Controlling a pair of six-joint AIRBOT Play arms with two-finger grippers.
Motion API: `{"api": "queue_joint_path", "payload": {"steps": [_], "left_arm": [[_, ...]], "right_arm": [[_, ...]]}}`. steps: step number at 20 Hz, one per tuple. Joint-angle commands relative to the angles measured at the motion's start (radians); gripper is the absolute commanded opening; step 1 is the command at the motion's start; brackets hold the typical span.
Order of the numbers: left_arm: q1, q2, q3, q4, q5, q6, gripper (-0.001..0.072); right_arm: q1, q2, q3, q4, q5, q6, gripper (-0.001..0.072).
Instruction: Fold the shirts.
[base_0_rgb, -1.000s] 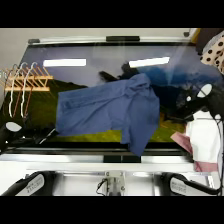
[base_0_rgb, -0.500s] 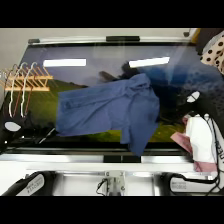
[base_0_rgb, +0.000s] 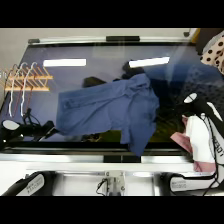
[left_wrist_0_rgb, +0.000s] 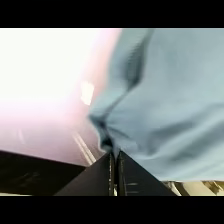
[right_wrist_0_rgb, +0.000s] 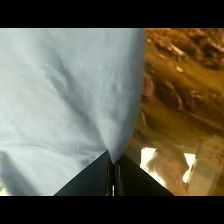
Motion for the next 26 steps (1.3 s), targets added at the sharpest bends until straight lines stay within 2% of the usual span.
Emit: {"api": "queue_joint_path", "payload": {"steps": [1,3,4,6,8,10,12,15,17,23,26], "left_arm": [[0.001,0.019,0.133,-0.014,-0.074,0.035,0.0033],[0.001,0.090,0.322,-0.018,-0.086,0.032,0.0033],[0.001,0.133,0.443,-0.038,-0.086,-0.003,0.0034],[0.001,0.214,0.753,-0.072,-0.065,0.005,0.0034],[0.001,0.267,1.072,-0.050,0.008,0.029,0.0034],[0.001,0.299,1.332,-0.050,0.092,-0.045,0.0034],[0.001,0.327,1.493,-0.045,0.090,-0.099,0.0034],[0.001,0.403,1.534,0.087,0.016,-0.200,0.0034],[0.001,0.432,1.534,0.186,-0.091,-0.235,0.0034],[0.001,0.433,1.475,0.240,-0.230,-0.241,0.0034],[0.001,0.427,1.319,0.240,-0.307,-0.218,0.0034]], "right_arm": [[0.000,0.089,0.023,0.077,0.047,-0.103,0.0074],[-0.001,0.214,0.111,0.077,0.045,-0.156,0.0074],[-0.001,0.290,0.189,0.077,0.038,-0.178,0.0074],[-0.001,0.445,0.383,0.079,-0.015,-0.227,0.0074],[-0.001,0.591,0.592,0.077,-0.169,-0.268,0.0074],[-0.001,0.713,0.737,0.037,-0.364,-0.252,0.0074],[-0.001,0.819,0.789,0.014,-0.467,-0.173,0.0074],[-0.001,0.933,0.793,-0.008,-0.438,-0.149,0.0074],[-0.001,0.962,0.793,-0.070,-0.396,-0.078,0.0074],[-0.001,0.923,0.793,-0.142,-0.186,0.044,0.0074],[-0.001,0.838,0.793,-0.157,0.031,0.067,0.0074]]}}
